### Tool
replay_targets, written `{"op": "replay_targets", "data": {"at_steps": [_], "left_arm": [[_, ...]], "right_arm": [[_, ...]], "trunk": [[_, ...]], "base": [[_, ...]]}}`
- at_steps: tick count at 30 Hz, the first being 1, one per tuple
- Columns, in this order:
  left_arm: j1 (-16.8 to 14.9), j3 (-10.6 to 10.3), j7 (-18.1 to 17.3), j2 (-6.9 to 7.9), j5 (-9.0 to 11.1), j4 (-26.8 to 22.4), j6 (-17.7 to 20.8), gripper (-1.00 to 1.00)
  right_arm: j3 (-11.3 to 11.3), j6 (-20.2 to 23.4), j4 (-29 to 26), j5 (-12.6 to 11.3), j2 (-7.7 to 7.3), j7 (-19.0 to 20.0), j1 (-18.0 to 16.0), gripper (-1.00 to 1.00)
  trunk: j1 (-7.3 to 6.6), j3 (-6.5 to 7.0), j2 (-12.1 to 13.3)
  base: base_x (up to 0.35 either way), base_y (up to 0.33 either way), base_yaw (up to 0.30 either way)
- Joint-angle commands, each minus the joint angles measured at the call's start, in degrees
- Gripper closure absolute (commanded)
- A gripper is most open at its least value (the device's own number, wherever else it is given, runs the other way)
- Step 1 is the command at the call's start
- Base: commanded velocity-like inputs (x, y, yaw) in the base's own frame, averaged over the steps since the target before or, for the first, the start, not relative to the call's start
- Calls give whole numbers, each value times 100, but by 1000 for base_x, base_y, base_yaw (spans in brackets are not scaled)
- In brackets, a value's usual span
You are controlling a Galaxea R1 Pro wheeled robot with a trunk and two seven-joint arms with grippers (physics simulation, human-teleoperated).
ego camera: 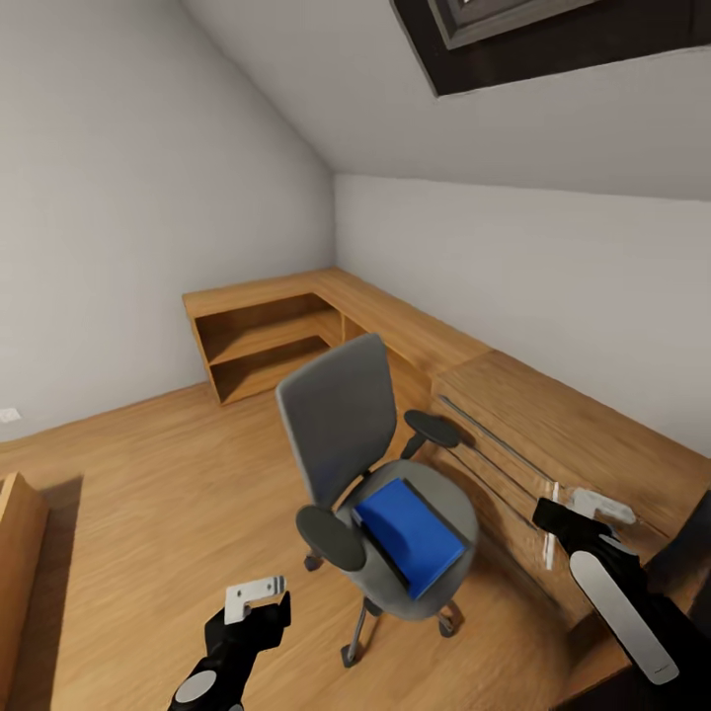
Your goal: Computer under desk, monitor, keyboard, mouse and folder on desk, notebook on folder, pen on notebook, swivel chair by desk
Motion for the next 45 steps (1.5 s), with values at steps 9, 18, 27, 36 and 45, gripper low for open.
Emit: {"op": "replay_targets", "data": {"at_steps": [9,18,27,36,45], "left_arm": [[0,-6,52,0,52,19,6,-100],[0,-66,52,0,52,28,12,-100],[0,-124,52,0,56,54,10,-100],[0,-190,46,0,52,107,14,-100],[0,-333,44,0,52,109,13,-100]], "right_arm": [[-491,8,240,-32,3,-19,-7,100],[-573,7,308,-32,3,-19,-7,100],[-815,-5,492,-25,16,-4,-7,100],[-888,-33,939,-16,22,663,-7,100],[-1673,-143,1900,-20,49,1526,-23,100]], "trunk": [[3,-6,-5],[3,-6,-5],[3,-6,-5],[3,-6,-5],[3,-6,-5]], "base": [[205,-249,-271],[70,-256,-271],[-41,-295,-255],[95,-118,-34],[53,-4,-1]]}}
